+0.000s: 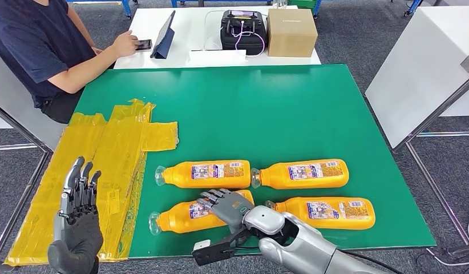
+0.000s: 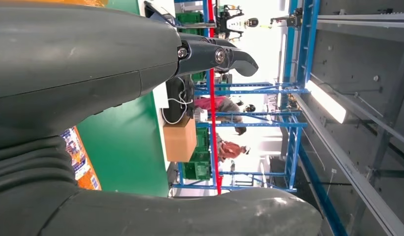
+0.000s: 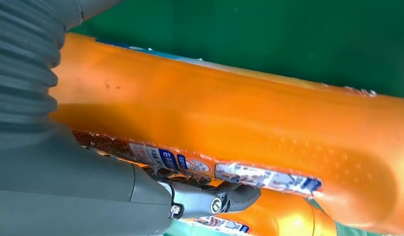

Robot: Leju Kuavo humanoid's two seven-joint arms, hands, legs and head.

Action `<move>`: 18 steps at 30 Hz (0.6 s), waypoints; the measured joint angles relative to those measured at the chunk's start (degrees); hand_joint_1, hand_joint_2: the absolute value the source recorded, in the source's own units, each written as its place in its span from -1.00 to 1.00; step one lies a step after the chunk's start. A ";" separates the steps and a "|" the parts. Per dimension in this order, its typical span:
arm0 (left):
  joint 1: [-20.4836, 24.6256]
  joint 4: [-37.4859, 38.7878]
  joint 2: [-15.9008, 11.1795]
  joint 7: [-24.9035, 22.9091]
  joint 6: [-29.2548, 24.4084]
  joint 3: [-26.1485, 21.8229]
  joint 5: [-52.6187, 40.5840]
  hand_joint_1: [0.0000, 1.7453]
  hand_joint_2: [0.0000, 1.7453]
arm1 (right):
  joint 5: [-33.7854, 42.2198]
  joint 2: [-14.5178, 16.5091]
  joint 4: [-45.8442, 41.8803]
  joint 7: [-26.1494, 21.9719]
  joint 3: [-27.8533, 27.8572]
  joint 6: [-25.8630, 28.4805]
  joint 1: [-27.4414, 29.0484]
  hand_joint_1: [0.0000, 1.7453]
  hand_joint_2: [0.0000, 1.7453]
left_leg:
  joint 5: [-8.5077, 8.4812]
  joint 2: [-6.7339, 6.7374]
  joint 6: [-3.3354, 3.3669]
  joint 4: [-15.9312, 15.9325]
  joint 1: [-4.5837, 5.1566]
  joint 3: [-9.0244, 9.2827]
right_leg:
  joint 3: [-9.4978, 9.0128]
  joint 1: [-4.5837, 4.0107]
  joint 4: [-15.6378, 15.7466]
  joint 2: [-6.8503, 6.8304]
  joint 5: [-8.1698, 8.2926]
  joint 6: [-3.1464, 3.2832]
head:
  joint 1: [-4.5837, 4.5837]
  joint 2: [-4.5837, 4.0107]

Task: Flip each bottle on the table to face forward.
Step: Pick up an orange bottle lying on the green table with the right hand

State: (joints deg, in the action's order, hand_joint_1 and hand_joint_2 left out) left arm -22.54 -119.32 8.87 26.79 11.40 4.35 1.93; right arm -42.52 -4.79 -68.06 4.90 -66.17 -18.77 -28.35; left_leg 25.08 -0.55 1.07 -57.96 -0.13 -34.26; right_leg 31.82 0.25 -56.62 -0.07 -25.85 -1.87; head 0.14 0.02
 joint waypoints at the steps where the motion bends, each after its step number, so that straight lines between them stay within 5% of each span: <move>1: 0.01 0.01 0.00 -0.04 -0.06 0.00 0.02 -1.00 -1.00 | -0.45 0.00 0.33 0.27 -0.43 -0.03 -0.40 -1.00 1.00 | 0.00 0.00 0.00 0.00 0.00 0.00 | 0.00 0.00 0.00 0.00 0.00 0.00 | 0.00 0.00; 13: -0.06 -0.02 0.02 -0.63 -1.07 -0.02 0.21 -1.00 -1.00 | -8.91 0.71 5.97 4.19 -2.35 2.45 -2.01 -0.90 1.00 | 0.14 0.09 -0.10 0.04 -0.01 0.62 | -0.05 -0.02 0.04 0.05 -0.05 0.07 | -0.01 0.00; 14: -0.06 -0.02 0.02 -0.63 -1.07 -0.02 0.21 -1.00 -1.00 | -8.93 0.79 6.20 4.19 -2.37 2.50 -2.04 -0.75 1.00 | 0.17 0.09 -0.14 0.05 -0.02 0.68 | -0.01 -0.02 0.05 0.05 -0.06 0.09 | -0.01 0.00; 18: -0.08 -0.02 0.03 -0.66 -1.09 -0.02 0.22 -1.00 -1.00 | -9.26 1.02 6.84 4.27 -2.47 2.75 -2.06 0.96 1.00 | 0.06 0.09 -0.15 0.06 -0.05 0.75 | -0.05 -0.07 0.05 0.05 0.04 0.22 | -0.01 0.00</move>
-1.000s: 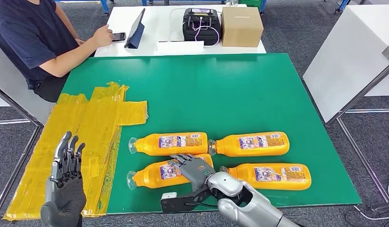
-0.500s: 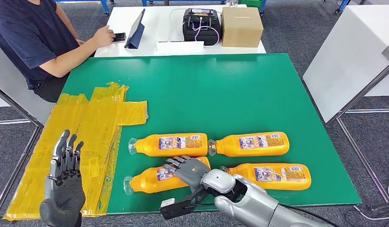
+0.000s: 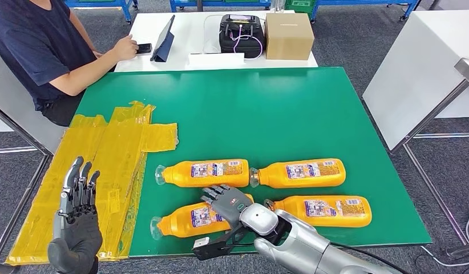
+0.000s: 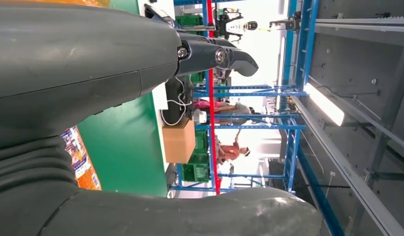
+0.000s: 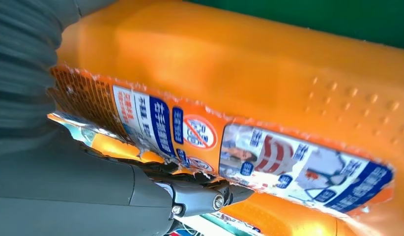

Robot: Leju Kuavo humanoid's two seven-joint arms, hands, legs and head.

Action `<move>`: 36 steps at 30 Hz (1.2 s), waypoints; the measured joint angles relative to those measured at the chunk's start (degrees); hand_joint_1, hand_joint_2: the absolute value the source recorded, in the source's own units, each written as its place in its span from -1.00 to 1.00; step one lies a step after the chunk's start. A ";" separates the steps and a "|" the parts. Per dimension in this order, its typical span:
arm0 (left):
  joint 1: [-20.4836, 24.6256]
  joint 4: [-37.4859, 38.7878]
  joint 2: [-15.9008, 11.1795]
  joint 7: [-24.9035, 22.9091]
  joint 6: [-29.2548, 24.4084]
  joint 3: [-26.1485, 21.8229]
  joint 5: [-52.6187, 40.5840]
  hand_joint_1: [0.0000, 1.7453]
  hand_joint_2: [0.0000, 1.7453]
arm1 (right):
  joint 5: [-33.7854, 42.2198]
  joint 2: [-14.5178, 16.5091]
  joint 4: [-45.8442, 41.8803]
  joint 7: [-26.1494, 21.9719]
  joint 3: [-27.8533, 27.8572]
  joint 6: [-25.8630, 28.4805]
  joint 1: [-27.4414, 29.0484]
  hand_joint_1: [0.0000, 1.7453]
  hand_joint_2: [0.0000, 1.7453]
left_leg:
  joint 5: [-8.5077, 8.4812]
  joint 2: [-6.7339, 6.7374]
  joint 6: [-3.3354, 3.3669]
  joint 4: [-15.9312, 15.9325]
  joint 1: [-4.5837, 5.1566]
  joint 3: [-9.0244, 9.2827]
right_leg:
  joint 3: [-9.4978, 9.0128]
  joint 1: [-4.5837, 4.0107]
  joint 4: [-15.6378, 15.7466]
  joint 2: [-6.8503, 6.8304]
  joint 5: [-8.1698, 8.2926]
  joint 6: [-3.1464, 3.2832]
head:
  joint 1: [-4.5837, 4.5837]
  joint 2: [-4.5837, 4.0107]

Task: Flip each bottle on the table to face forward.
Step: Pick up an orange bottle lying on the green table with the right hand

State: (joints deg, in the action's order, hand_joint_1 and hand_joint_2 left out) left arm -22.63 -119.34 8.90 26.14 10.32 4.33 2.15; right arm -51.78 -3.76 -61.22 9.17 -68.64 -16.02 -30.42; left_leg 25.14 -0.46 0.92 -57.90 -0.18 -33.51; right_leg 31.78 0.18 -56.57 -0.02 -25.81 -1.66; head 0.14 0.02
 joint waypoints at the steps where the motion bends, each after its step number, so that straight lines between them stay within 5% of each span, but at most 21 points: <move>1: -0.01 0.00 0.01 -0.01 -0.02 0.00 0.04 -1.00 -1.00 | -0.37 0.05 0.22 0.09 -0.03 0.05 0.02 1.00 1.00 | -0.04 0.00 0.01 0.00 -0.01 0.00 | 0.00 -0.01 0.00 0.00 0.03 0.03 | -0.01 0.00; 12: 1.34 -0.51 0.02 -1.90 -2.77 0.83 0.94 -1.00 -1.00 | -2.03 3.20 2.79 0.97 0.17 -1.39 -0.27 1.00 1.00 | -0.12 0.03 0.01 0.00 -0.02 0.06 | -0.07 -0.02 -0.01 -0.01 0.07 0.04 | 0.00 0.00; 22: 1.23 -0.83 -0.27 -1.38 -3.91 1.43 1.21 -1.00 -1.00 | 5.53 4.16 4.23 -0.39 1.22 -2.22 -0.49 1.00 1.00 | -0.12 0.02 0.00 -0.01 -0.02 0.02 | -0.57 -0.01 -0.02 -0.01 0.06 0.03 | 0.01 0.00; 28: -0.48 -1.01 -0.36 -0.31 -2.89 1.20 1.98 -1.00 -1.00 | 15.26 3.40 1.32 -1.39 6.19 6.06 2.85 1.00 1.00 | -0.12 0.01 0.01 -0.01 -0.02 -0.04 | -0.55 -0.01 -0.01 -0.01 0.06 0.03 | -0.01 0.00; 33: -5.36 -3.02 2.78 1.64 0.27 -2.46 4.79 -1.00 -1.00 | 21.06 1.69 -15.29 -5.53 16.42 14.92 15.89 1.00 1.00 | -0.11 -0.09 0.03 -0.04 0.01 -0.60 | -0.13 0.01 -0.02 -0.05 0.05 -0.02 | 0.00 0.00; 36: -6.76 -4.20 5.69 0.51 2.14 -5.30 9.03 -1.00 0.50 | 22.56 1.67 -24.92 -8.99 21.25 16.99 22.22 1.00 1.00 | -0.11 -0.10 0.02 -0.04 0.01 -0.80 | 0.08 0.01 -0.02 -0.05 0.05 -0.03 | -0.01 0.00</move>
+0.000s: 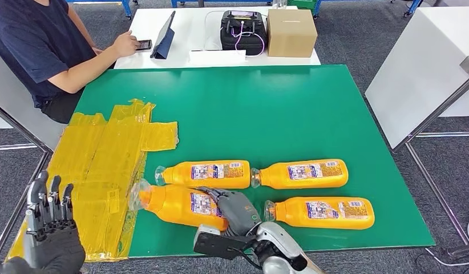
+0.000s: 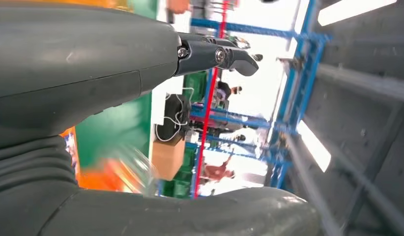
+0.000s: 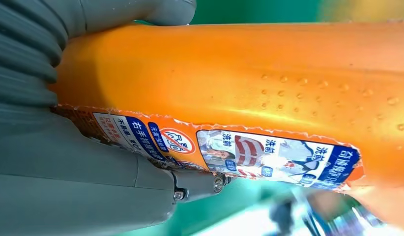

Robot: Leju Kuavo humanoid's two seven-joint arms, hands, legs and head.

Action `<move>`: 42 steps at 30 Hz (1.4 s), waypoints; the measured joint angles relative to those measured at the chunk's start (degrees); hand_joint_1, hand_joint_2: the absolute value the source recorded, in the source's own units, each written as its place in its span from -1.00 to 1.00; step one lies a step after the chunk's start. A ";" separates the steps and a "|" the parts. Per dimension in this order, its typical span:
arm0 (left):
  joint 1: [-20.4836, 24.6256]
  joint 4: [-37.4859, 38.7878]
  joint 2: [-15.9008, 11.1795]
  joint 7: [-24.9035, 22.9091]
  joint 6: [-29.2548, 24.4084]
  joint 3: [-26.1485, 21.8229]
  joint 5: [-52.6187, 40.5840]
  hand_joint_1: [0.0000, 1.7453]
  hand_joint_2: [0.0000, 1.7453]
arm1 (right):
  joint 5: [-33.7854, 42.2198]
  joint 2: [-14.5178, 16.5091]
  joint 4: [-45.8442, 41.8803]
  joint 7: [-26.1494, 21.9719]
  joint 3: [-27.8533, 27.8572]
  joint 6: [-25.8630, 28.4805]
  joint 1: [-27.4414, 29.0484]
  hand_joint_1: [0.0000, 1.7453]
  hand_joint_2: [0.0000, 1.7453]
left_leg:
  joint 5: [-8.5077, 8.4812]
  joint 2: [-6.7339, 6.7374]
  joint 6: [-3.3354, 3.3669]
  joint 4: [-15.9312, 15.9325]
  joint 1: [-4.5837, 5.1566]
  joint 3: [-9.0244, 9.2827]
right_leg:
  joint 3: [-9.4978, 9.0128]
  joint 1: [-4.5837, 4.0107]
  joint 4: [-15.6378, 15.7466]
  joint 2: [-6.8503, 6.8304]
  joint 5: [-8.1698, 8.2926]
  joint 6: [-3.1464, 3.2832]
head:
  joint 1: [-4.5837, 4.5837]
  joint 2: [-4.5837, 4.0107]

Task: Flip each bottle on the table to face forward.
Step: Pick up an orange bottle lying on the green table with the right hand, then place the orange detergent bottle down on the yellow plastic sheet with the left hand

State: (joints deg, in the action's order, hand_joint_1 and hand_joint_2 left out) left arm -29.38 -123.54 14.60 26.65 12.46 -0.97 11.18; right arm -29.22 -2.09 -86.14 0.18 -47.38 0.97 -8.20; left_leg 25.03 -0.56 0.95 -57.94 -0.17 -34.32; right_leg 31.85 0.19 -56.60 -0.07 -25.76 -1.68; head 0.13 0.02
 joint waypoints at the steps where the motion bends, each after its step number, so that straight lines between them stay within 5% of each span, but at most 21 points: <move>1: -0.37 -0.21 0.77 -1.04 0.80 -0.79 2.01 -1.00 1.00 | 0.20 0.04 -2.52 -1.31 1.19 0.67 1.77 1.00 1.00 | 0.00 0.00 0.00 0.00 0.00 -0.03 | 0.03 0.00 0.00 0.00 0.00 0.00 | 0.00 0.00; 11: -2.56 1.07 3.17 -11.11 14.86 -3.70 12.23 -1.00 1.00 | 1.02 0.50 -15.54 -7.65 7.11 2.27 9.06 1.00 1.00 | 0.01 0.03 0.01 0.00 0.00 -0.09 | 0.10 0.01 0.00 0.01 -0.01 0.02 | 0.01 0.00; 21: -3.50 2.95 3.00 -12.41 16.69 -1.75 12.49 -1.00 1.00 | 1.19 1.09 -16.00 -7.93 7.25 1.25 9.03 1.00 1.00 | 0.00 0.03 0.01 0.00 0.01 -0.09 | 0.10 0.01 0.00 0.01 0.00 0.01 | 0.01 0.00; 35: -0.65 4.80 -8.17 -6.78 0.06 14.39 5.52 -1.00 1.00 | 3.88 2.73 -13.18 -6.56 2.12 -6.27 1.89 1.00 1.00 | -0.02 0.03 -0.01 0.01 -0.01 -0.09 | 0.09 -0.01 -0.01 0.01 0.00 0.01 | 0.01 0.00; 42: 1.25 4.96 -11.31 -4.49 -3.23 18.68 2.05 -1.00 1.00 | 10.85 3.44 -10.99 -6.79 -2.45 -11.71 -1.42 1.00 1.00 | -0.02 0.02 0.00 0.01 -0.01 -0.12 | 0.11 0.00 -0.01 0.00 0.00 0.01 | 0.01 0.00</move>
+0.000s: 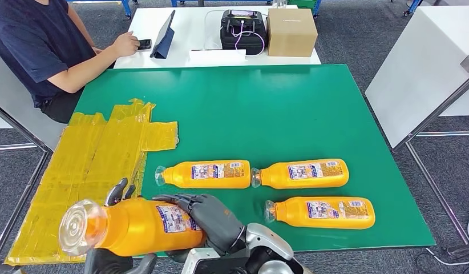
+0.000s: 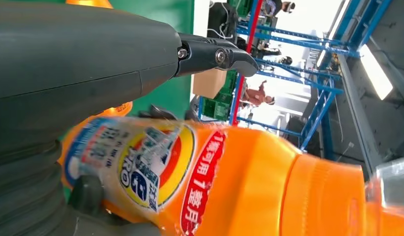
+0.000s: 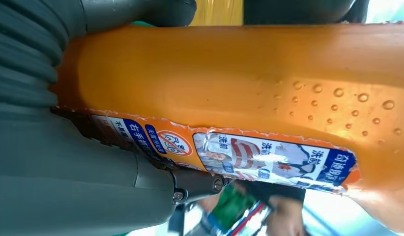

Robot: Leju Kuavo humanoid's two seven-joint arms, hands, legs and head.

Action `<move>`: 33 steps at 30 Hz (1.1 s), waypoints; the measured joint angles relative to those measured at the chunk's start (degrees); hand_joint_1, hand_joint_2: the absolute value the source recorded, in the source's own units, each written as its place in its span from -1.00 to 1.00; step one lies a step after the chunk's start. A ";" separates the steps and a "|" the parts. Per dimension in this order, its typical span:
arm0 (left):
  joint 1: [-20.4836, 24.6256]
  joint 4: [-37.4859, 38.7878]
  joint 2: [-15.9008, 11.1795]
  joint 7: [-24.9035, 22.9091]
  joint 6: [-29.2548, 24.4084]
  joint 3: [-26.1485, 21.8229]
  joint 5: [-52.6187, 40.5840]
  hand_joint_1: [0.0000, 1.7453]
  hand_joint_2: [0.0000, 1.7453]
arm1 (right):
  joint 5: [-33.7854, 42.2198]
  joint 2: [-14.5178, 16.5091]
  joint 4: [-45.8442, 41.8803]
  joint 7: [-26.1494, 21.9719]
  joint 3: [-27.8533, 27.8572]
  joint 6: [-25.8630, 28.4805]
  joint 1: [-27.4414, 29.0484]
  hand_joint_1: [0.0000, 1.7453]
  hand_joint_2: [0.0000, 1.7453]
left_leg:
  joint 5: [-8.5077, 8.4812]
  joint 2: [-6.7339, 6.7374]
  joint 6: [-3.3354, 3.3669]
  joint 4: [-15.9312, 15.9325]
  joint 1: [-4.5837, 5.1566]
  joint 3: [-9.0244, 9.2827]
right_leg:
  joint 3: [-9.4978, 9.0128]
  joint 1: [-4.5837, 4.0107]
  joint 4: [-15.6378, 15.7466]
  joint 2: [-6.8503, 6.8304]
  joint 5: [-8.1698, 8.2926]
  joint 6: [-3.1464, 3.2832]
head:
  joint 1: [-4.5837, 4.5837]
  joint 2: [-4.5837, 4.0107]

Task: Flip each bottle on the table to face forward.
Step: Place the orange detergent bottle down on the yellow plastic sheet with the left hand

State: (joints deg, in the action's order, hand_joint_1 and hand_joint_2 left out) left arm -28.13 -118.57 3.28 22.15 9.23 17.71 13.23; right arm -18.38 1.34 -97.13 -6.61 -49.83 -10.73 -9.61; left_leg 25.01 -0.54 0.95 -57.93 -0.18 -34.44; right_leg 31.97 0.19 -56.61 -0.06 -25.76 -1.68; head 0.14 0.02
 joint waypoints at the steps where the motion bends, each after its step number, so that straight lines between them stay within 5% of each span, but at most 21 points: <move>1: 0.17 0.00 -0.29 0.19 -0.15 0.35 -0.10 -1.00 1.00 | 0.56 0.09 0.28 -0.14 -0.42 -0.47 -0.12 1.00 1.00 | 0.00 0.00 0.00 0.00 0.00 -0.01 | 0.01 0.00 0.00 0.00 0.00 0.00 | -0.01 0.00; 20: 1.44 0.00 -2.17 0.68 -0.81 2.32 -0.56 -1.00 1.00 | 1.80 2.80 3.70 -0.91 -2.46 -2.27 -0.19 1.00 1.00 | 0.00 0.01 0.00 0.00 0.00 -0.01 | 0.02 0.00 0.00 0.00 0.00 0.00 | -0.01 0.00; 24: 1.84 0.00 -2.79 1.12 -1.97 3.06 -2.41 1.00 1.00 | 1.61 2.78 4.84 -1.96 -3.03 -3.98 -0.17 1.00 1.00 | 0.00 0.01 0.00 0.00 0.00 -0.01 | 0.03 0.00 0.00 0.00 0.00 0.00 | -0.01 0.00; 33: 2.59 0.00 -3.53 1.52 -4.09 3.76 -6.72 1.00 1.00 | 1.40 2.58 5.55 -2.68 -3.39 -4.39 -0.11 1.00 1.00 | 0.00 0.01 0.00 0.00 0.00 0.00 | 0.03 0.00 0.00 0.00 0.00 0.00 | -0.01 0.00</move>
State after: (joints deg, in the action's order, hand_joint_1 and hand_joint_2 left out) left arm -25.55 -118.57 -0.25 23.67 5.14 21.47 6.51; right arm -16.98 3.92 -91.58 -9.28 -53.22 -15.13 -9.73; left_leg 25.01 -0.53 0.94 -57.93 -0.18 -34.44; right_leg 32.00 0.19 -56.61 -0.06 -25.76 -1.67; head 0.13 0.02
